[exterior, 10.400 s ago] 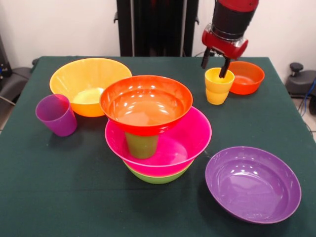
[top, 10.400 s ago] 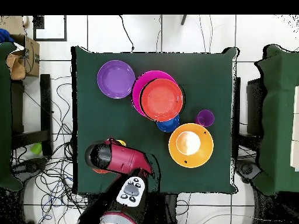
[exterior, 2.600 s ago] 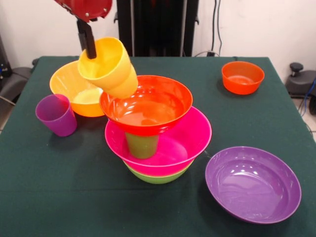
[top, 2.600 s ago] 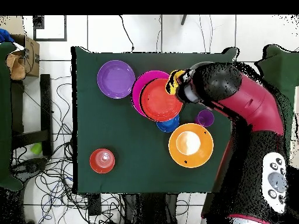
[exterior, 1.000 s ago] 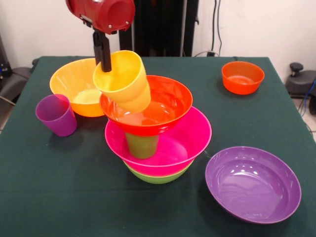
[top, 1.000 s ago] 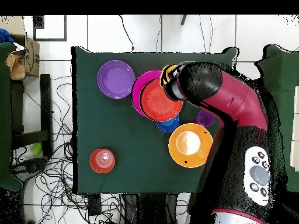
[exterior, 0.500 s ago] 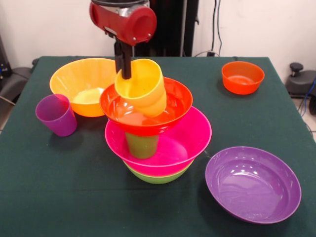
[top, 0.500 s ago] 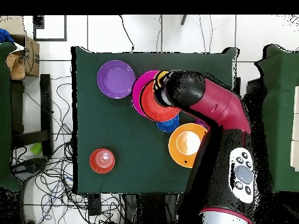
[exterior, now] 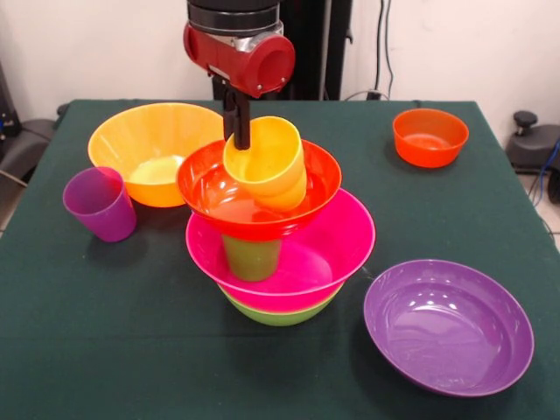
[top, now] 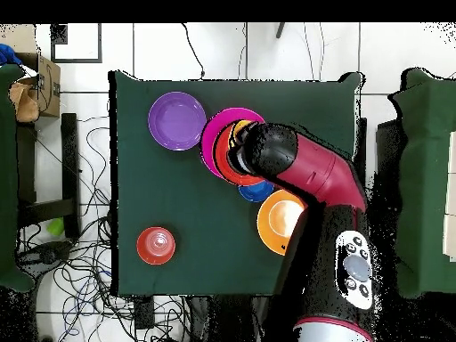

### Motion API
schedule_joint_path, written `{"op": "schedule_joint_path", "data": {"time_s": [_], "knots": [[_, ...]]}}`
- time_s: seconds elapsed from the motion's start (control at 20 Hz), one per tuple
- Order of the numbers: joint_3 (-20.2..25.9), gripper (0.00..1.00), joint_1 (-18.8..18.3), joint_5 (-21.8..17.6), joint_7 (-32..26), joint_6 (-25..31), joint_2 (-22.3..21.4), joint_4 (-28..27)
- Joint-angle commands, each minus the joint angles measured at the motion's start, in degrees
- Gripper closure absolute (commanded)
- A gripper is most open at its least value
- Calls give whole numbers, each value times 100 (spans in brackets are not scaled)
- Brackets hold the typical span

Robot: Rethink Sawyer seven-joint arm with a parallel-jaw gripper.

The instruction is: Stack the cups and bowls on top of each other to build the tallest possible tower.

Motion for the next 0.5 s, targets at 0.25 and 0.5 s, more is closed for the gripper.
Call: {"op": "schedule_joint_path", "data": {"time_s": [0.25, 0.5], "knots": [[282, 100, -30, -68, 560, -361, 169, 500], [280, 100, -162, -88, 409, -233, 102, 426]]}}
